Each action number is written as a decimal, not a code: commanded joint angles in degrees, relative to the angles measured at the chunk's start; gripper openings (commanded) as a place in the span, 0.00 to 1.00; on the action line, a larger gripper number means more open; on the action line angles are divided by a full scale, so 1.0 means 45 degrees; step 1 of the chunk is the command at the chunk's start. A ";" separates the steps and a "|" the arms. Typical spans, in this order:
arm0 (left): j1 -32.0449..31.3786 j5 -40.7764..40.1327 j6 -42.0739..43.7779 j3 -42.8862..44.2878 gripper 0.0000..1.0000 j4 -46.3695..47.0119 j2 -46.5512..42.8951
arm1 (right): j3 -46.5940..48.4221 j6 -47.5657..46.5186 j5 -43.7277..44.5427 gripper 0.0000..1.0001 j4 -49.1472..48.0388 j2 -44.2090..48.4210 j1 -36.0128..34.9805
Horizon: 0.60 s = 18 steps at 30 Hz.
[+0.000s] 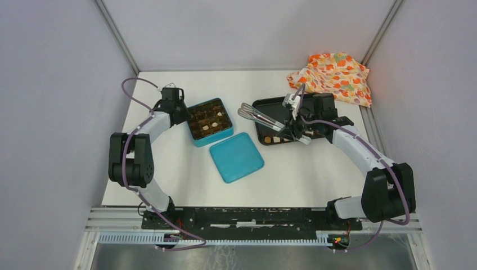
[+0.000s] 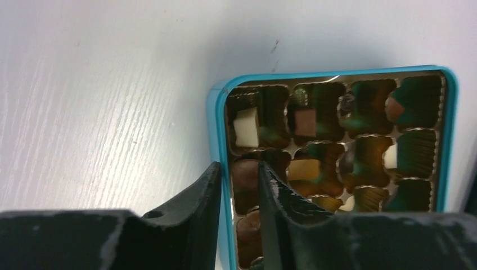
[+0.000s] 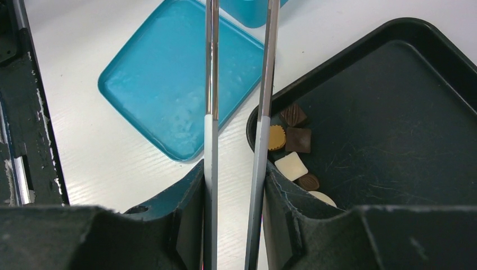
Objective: Pack the chocolate
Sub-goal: Place the packing box at the center of the board, then pick up the fake chocolate from the plate.
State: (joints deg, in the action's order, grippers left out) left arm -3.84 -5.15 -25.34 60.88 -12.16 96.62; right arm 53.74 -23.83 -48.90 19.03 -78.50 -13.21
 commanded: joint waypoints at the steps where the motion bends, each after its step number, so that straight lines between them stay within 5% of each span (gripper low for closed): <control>1: -0.0010 0.0415 -0.0647 0.0785 0.43 0.0170 -0.0108 | 0.0188 -0.0245 -0.0047 0.41 -0.0167 0.0250 0.0288; 8: -0.0017 -0.0248 0.0158 0.1035 0.68 -0.0715 -0.2515 | 0.0101 -0.0830 0.1668 0.41 0.0102 0.0945 0.0904; 14: -0.0028 0.2776 0.2216 -0.0444 0.83 0.0309 -0.6416 | -0.0147 -0.1815 0.4495 0.42 0.0658 0.2002 0.1533; 18: -0.0109 0.2912 0.3091 -0.2027 0.94 0.0662 -0.8445 | -0.0203 -0.2027 0.5225 0.42 0.1196 0.2249 0.2437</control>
State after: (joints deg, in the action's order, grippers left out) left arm -3.92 3.66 -18.79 57.69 -11.27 64.90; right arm 52.93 -30.41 -31.44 22.74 -70.37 -5.45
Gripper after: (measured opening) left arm 0.911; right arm 0.423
